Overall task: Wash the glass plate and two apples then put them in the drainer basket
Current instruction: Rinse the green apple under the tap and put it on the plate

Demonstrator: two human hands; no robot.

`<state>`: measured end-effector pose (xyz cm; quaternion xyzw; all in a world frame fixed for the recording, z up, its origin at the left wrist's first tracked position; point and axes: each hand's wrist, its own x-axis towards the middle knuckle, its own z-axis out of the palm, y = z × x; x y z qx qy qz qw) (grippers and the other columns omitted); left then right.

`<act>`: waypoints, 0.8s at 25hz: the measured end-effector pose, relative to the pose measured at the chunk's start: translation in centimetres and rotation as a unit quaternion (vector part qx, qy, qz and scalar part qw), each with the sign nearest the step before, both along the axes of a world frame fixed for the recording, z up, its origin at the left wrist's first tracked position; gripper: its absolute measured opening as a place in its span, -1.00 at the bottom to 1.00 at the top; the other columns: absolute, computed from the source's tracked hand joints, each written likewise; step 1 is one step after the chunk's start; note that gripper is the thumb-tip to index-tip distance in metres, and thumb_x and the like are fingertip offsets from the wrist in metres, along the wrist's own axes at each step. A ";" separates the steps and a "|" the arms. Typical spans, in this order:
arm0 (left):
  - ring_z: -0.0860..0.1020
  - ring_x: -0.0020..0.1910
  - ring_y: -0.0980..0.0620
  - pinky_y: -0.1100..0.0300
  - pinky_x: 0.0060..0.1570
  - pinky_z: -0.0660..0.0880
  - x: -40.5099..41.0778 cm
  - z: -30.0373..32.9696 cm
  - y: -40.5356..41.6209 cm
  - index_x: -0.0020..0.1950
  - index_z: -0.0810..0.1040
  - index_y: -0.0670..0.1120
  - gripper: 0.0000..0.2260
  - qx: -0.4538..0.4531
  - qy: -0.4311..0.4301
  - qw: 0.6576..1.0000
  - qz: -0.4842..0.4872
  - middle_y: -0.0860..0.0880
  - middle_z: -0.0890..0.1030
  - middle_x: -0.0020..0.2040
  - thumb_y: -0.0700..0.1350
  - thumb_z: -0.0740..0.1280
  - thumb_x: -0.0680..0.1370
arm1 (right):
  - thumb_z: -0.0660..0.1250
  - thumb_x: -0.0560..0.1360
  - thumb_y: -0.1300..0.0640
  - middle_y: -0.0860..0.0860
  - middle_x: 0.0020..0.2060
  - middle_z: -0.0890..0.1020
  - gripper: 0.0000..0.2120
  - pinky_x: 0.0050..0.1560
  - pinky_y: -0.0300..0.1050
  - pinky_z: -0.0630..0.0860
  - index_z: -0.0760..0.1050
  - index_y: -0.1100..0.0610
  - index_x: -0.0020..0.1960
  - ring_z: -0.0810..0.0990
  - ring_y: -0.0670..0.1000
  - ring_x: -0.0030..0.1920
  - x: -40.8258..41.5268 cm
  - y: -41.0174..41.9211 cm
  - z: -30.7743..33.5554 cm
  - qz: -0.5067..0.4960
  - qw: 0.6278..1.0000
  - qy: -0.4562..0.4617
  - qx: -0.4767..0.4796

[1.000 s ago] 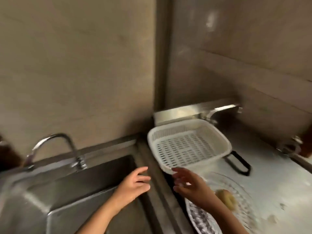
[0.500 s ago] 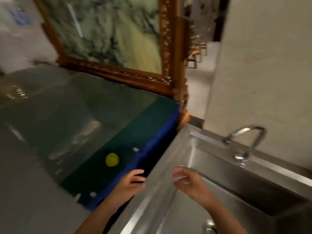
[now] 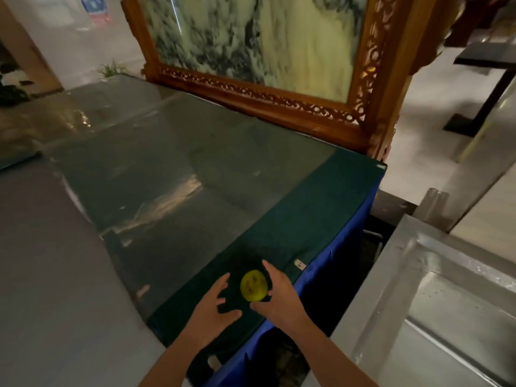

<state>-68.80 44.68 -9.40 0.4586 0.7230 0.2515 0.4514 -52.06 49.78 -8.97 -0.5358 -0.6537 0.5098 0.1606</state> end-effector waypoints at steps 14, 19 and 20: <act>0.63 0.01 0.23 0.35 -0.12 0.55 19.4 1.0 2.4 0.13 0.50 0.13 -0.46 0.124 -0.198 0.961 -0.147 0.25 0.65 0.07 -0.10 0.53 0.19 | 0.50 0.29 0.36 0.00 -0.02 0.65 -0.52 -0.14 -0.26 0.56 0.52 -0.03 0.09 0.59 -0.04 -0.21 19.1 -4.1 2.9 -0.206 0.959 0.193 0.015; 0.65 -0.18 0.16 0.28 -0.24 0.59 34.0 -1.2 1.8 0.03 0.57 0.01 -0.58 0.046 -0.291 0.941 -0.168 0.03 0.71 -0.12 -0.26 0.44 0.21 | 0.34 0.44 0.33 0.07 -0.01 0.63 -0.69 -0.13 -0.26 0.56 0.52 0.18 0.17 0.64 -0.08 -0.23 34.7 -7.7 1.3 -0.339 0.905 0.252 -0.045; 0.65 -0.20 0.17 0.29 -0.23 0.59 36.4 -1.5 1.6 0.02 0.57 0.01 -0.60 0.032 -0.298 0.939 -0.172 0.02 0.69 -0.11 -0.24 0.44 0.21 | 0.25 0.50 0.32 0.13 0.02 0.61 -0.77 -0.09 -0.20 0.54 0.52 0.22 0.14 0.64 -0.02 -0.20 37.7 -8.2 0.5 -0.415 0.867 0.268 -0.056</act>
